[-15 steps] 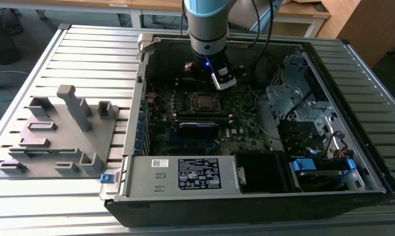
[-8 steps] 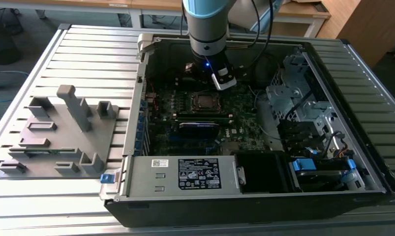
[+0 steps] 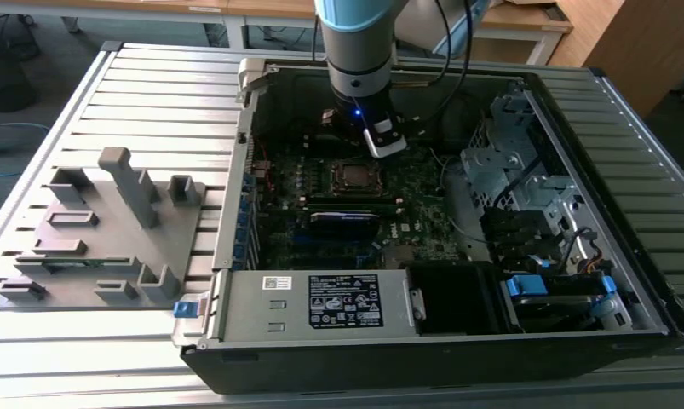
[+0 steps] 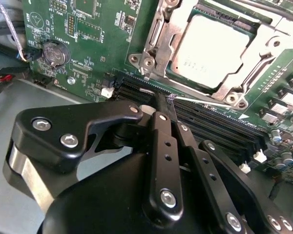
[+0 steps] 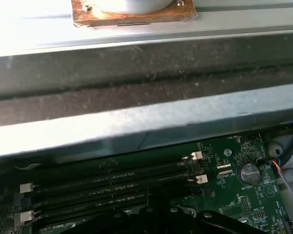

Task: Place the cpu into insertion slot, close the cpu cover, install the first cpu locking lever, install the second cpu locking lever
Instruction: 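Install the first cpu locking lever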

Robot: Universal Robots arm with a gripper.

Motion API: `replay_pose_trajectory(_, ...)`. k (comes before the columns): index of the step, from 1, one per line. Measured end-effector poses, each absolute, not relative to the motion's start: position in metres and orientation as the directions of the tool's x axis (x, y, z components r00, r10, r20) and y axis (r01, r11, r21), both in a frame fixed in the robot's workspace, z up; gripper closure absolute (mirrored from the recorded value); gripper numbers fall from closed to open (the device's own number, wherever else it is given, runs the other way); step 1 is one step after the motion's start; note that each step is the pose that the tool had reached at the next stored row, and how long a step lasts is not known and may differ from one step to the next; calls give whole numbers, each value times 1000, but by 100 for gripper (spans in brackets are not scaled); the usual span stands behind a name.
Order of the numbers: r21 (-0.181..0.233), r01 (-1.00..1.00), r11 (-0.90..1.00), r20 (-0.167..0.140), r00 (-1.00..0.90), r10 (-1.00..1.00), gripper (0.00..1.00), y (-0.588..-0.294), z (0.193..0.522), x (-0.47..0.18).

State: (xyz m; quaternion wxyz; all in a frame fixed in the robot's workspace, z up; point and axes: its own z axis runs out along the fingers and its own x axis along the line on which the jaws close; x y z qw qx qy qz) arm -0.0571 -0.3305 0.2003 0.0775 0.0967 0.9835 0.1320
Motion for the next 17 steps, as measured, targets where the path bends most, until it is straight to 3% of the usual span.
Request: replay_pose_trajectory(17, 255, 170, 952, -132, -969, 209, 90, -326, 195, -58)
